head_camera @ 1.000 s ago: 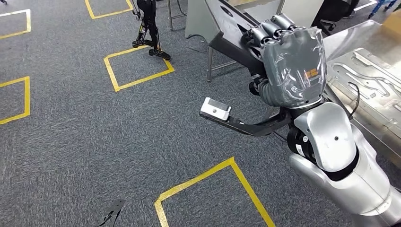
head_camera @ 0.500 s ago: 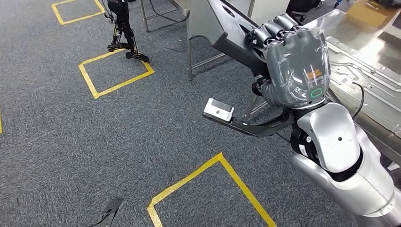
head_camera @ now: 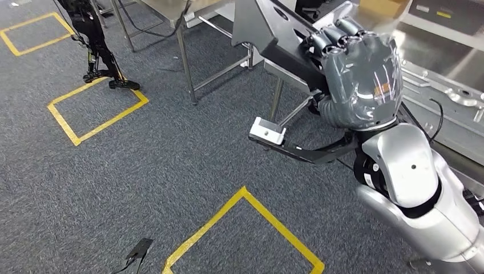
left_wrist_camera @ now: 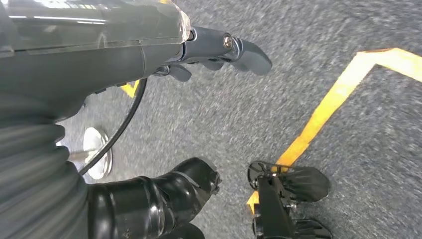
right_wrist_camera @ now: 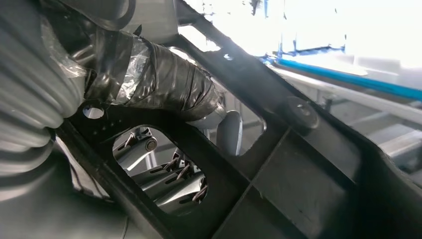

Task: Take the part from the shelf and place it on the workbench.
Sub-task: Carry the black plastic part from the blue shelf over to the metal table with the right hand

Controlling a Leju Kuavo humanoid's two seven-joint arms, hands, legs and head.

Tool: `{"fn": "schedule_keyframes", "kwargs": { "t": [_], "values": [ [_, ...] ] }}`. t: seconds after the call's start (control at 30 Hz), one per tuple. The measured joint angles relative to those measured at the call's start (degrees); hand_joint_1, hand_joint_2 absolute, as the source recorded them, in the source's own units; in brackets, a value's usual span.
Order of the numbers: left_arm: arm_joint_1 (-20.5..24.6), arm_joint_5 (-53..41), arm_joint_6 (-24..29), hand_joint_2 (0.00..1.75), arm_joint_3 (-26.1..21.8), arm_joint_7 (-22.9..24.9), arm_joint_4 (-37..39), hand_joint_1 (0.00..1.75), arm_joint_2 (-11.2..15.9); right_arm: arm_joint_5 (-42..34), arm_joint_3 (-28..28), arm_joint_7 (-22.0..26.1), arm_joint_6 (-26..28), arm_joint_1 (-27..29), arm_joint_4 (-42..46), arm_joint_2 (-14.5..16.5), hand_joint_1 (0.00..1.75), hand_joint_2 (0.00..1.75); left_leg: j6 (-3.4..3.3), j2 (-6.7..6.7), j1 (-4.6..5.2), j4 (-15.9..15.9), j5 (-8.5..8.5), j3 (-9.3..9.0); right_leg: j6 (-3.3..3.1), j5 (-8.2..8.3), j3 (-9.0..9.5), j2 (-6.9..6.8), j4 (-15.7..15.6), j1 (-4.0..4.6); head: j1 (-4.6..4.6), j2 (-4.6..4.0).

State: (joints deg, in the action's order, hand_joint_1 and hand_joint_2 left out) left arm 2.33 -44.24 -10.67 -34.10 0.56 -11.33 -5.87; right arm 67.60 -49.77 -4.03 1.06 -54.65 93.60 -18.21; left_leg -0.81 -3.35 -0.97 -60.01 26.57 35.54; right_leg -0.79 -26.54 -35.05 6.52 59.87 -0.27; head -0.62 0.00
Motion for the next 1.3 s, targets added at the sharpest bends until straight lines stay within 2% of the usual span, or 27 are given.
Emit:
{"fn": "schedule_keyframes", "kwargs": {
  "t": [0.07, 0.13, 0.2, 0.27, 0.3, 0.33, 0.37, 0.43, 0.47, 0.5, 0.53, 0.6, 0.63, 0.7, 0.73, 0.77, 0.83, 0.87, 0.9, 0.93, 1.03, 1.07, 1.13, 1.2, 1.23, 1.27, 1.3],
  "values": [
    [0.07, 0.01, -0.02, 1.75, -0.01, -0.08, 0.01, 0.0, -0.06, -0.14, 0.0, 0.0, -0.02, 0.01, -0.02, -0.14, 1.75, 1.75, -0.68, 0.89, 0.14, 0.83, 0.28, -0.77, 0.69, 0.26, -0.01, 0.69, 0.05, -0.08, -0.02, 0.0],
    [0.13, 0.0, -0.02, 1.75, -0.02, -0.19, 0.01, 0.0, -0.17, -0.21, 0.01, -0.01, -0.03, -0.2, -0.01, -0.4, 1.75, 1.75, -1.39, 2.02, 0.01, 1.73, 0.35, -1.99, 1.11, -0.17, -0.51, -1.37, 1.34, 0.16, 0.21, 0.0],
    [0.09, -0.03, -0.03, 1.75, -0.03, -0.28, 0.01, 0.0, -0.21, -0.16, 0.02, 0.01, -0.05, -0.47, -0.01, -0.55, 1.75, 1.75, -1.81, 3.1, 0.0, 2.36, 0.73, -3.23, 1.51, -1.96, -3.31, -4.53, 6.12, 0.2, 0.43, 0.0],
    [0.01, -0.08, -0.1, 1.75, -0.05, -0.34, 0.01, 0.0, -0.19, -0.09, 0.02, 0.07, -0.15, -0.48, -0.1, -0.68, 1.75, 1.75, -1.87, 4.23, 0.06, 2.53, 1.59, -4.28, 1.92, -3.85, -7.79, -5.77, 12.36, -0.09, 0.49, 0.0],
    [-0.03, -0.1, -0.14, 1.75, -0.05, -0.37, 0.01, 0.0, -0.19, -0.07, 0.02, 0.1, -0.23, -0.44, -0.18, -0.79, 1.75, 1.75, -1.8, 4.77, 0.06, 2.54, 2.16, -4.89, 1.99, -3.97, -9.41, -5.99, 13.8, -0.25, 0.51, 0.0],
    [-0.06, -0.1, -0.18, 1.75, -0.06, -0.4, 0.01, 0.0, -0.19, -0.04, 0.02, 0.12, -0.31, -0.41, -0.27, -0.92, 1.75, 1.75, -1.69, 5.32, 0.05, 2.55, 2.82, -5.64, 2.04, -3.17, -10.13, -6.18, 13.32, -0.38, 0.52, 0.0],
    [-0.08, -0.11, -0.19, 1.75, -0.06, -0.44, 0.01, 0.0, -0.21, -0.01, 0.02, 0.12, -0.35, -0.41, -0.34, -1.03, 1.75, 1.75, -1.54, 5.87, 0.05, 2.56, 3.53, -6.51, 1.97, -1.41, -9.78, -6.47, 10.85, -0.43, 0.53, 0.0],
    [-0.1, -0.14, -0.21, 1.75, -0.06, -0.51, 0.02, 0.0, -0.26, 0.07, 0.02, 0.11, -0.39, -0.41, -0.44, -1.21, 1.75, 1.75, -1.17, 6.92, 0.06, 2.65, 5.04, -8.36, 1.46, 3.73, -7.73, -8.21, 3.75, -0.06, 0.5, 0.0],
    [-0.09, -0.16, -0.21, 1.75, -0.06, -0.54, 0.03, 0.0, -0.28, 0.09, 0.02, 0.09, -0.44, -0.42, -0.5, -1.27, 1.75, 1.75, -0.85, 7.42, 0.06, 2.88, 5.69, -9.16, 1.06, 5.25, -6.95, -9.21, 1.16, 0.49, 0.49, 0.0],
    [-0.06, -0.19, -0.21, 1.75, -0.06, -0.56, 0.04, 0.0, -0.3, 0.1, 0.02, 0.07, -0.47, -0.43, -0.55, -1.32, 1.75, 1.75, -0.43, 8.02, 0.07, 3.34, 6.28, -10.0, 0.53, 6.02, -6.4, -9.86, -0.23, 1.08, 0.44, 0.0],
    [-0.03, -0.22, -0.21, 1.75, -0.08, -0.56, 0.05, 0.0, -0.32, 0.11, 0.03, 0.02, -0.51, -0.45, -0.59, -1.37, 1.75, 1.75, 0.0, 8.47, 0.12, 3.57, 6.48, -10.79, 0.01, 5.65, -6.05, -9.89, -0.57, 1.51, 0.41, 0.0],
    [0.25, -0.29, -0.23, 1.75, -0.1, -0.6, 0.04, 0.0, -0.4, 0.13, 0.1, -0.09, -0.52, -0.68, -0.54, -1.48, 1.75, 1.75, 0.84, 8.52, 0.07, 1.74, 5.47, -11.24, -1.13, 4.63, -4.17, -8.57, -1.26, 1.59, 0.35, 0.0],
    [0.41, -0.31, -0.23, 1.75, -0.1, -0.63, 0.03, 0.0, -0.43, 0.15, 0.15, -0.13, -0.53, -0.85, -0.5, -1.51, 1.75, 1.75, 1.02, 7.5, -0.02, -1.36, 4.17, -10.02, -1.67, 4.03, -3.02, -7.94, -1.61, 1.39, 0.37, 0.0],
    [0.63, -0.36, -0.22, 1.75, -0.1, -0.69, 0.03, 0.0, -0.45, 0.21, 0.2, -0.14, -0.54, -1.1, -0.43, -1.46, 1.75, 1.75, 1.11, 5.13, -0.25, -8.38, 2.35, -5.85, -2.46, 2.95, -1.06, -7.0, -2.05, 1.13, 0.32, 0.0],
    [0.59, -0.36, -0.21, 1.75, -0.1, -0.7, 0.04, 0.0, -0.45, 0.23, 0.2, -0.12, -0.55, -1.14, -0.43, -1.4, 1.75, 1.75, 1.12, 4.38, -0.27, -11.31, 2.67, -3.53, -2.69, 2.32, -0.3, -6.5, -2.1, 1.07, 0.3, 0.0],
    [0.48, -0.37, -0.21, 1.75, -0.09, -0.7, 0.04, 0.0, -0.46, 0.24, 0.17, -0.09, -0.56, -1.07, -0.43, -1.36, 1.75, 1.75, 1.2, 4.1, -0.27, -13.18, 4.28, -1.39, -2.77, 1.64, 0.5, -5.9, -2.12, 1.03, 0.26, 0.0],
    [0.15, -0.43, -0.21, 1.75, -0.08, -0.71, 0.05, 0.0, -0.48, 0.24, 0.13, -0.06, -0.63, -0.83, -0.45, -1.33, 1.75, 1.75, 1.44, 3.87, -0.29, -14.72, 9.77, 2.84, -2.75, -0.21, 2.72, -4.31, -2.15, 0.98, 0.25, 0.0],
    [-0.03, -0.48, -0.2, 1.75, -0.08, -0.71, 0.05, 0.0, -0.48, 0.24, 0.11, -0.08, -0.66, -0.71, -0.47, -1.34, 1.75, 1.75, 1.53, 3.85, -0.28, -13.9, 12.2, 4.48, -2.67, -1.28, 4.1, -3.44, -2.15, 0.94, 0.25, 0.0],
    [-0.18, -0.51, -0.17, 1.75, -0.08, -0.71, 0.05, 0.0, -0.44, 0.3, 0.11, -0.11, -0.69, -0.58, -0.5, -1.34, 1.75, 1.75, 1.59, 3.76, -0.26, -12.01, 13.06, 5.64, -2.55, -2.43, 5.55, -2.6, -2.15, 0.88, 0.24, 0.0],
    [-0.33, -0.53, -0.15, 1.75, -0.09, -0.71, 0.05, 0.0, -0.38, 0.45, 0.08, -0.18, -0.71, -0.4, -0.54, -1.32, 1.75, 1.75, 1.52, 3.38, -0.2, -9.05, 11.11, 6.35, -2.4, -3.63, 7.03, -1.86, -2.17, 0.8, 0.24, 0.0],
    [-1.25, -0.43, -0.03, 1.75, -0.14, -0.7, 0.18, 0.0, 0.01, 1.52, -0.44, -0.77, -0.73, 0.82, -0.98, -0.91, 1.75, 1.75, 0.76, 0.26, 0.19, 0.08, -4.87, 6.68, -1.45, -7.04, 10.15, 0.44, -2.44, 0.33, 0.44, 0.0],
    [-1.45, -0.38, 0.02, 1.75, -0.16, -0.68, 0.22, 0.0, 0.12, 1.94, -0.64, -1.09, -0.72, 1.23, -1.11, -0.72, 1.75, 1.75, 0.41, -0.19, 0.38, 1.29, -7.63, 6.27, -1.04, -7.6, 10.84, 1.08, -2.58, 0.14, 0.48, 0.0],
    [-1.2, -0.3, 0.12, 1.75, -0.19, -0.65, 0.24, 0.0, 0.05, 2.93, -0.81, -1.97, -0.65, 1.45, -1.03, -0.4, 1.75, 1.75, -0.31, 0.81, 0.58, 1.97, -6.65, 4.47, -0.36, -6.18, 10.54, 1.28, -0.59, 0.07, 0.45, 0.0],
    [-0.96, -0.26, 0.24, 1.75, -0.22, -0.7, 0.24, 0.0, -0.07, 4.36, -0.92, -2.79, -0.56, 1.45, -0.94, -0.26, 1.75, 1.75, -0.96, 1.7, 0.41, 3.64, -5.25, 1.58, 0.18, -2.59, 6.78, -1.81, 6.1, 0.29, 0.6, 0.0],
    [-0.97, -0.26, 0.33, 1.75, -0.26, -0.75, 0.25, 0.0, -0.1, 5.11, -1.06, -2.98, -0.56, 1.58, -1.0, -0.17, 1.75, 1.75, -1.1, 2.02, 0.31, 4.58, -4.61, -0.22, 0.53, -2.04, 4.22, -3.72, 9.71, 0.33, 0.66, 0.0],
    [-1.02, -0.25, 0.4, 1.75, -0.3, -0.9, 0.25, 0.0, -0.1, 5.8, -1.26, -3.03, -0.55, 1.76, -1.11, -0.13, 1.75, 1.75, -1.15, 2.35, 0.3, 5.41, -3.87, -2.08, 0.92, -2.95, 1.83, -5.25, 12.3, 0.28, 0.74, 0.0],
    [-1.07, -0.22, 0.45, 1.75, -0.33, -1.09, 0.25, 0.0, -0.11, 6.29, -1.51, -3.0, -0.56, 1.97, -1.25, -0.09, 1.75, 1.75, -1.12, 2.58, 0.27, 6.17, -3.1, -3.91, 1.29, -5.33, -0.19, -5.86, 13.56, 0.12, 0.72, 0.0]
  ]
}}
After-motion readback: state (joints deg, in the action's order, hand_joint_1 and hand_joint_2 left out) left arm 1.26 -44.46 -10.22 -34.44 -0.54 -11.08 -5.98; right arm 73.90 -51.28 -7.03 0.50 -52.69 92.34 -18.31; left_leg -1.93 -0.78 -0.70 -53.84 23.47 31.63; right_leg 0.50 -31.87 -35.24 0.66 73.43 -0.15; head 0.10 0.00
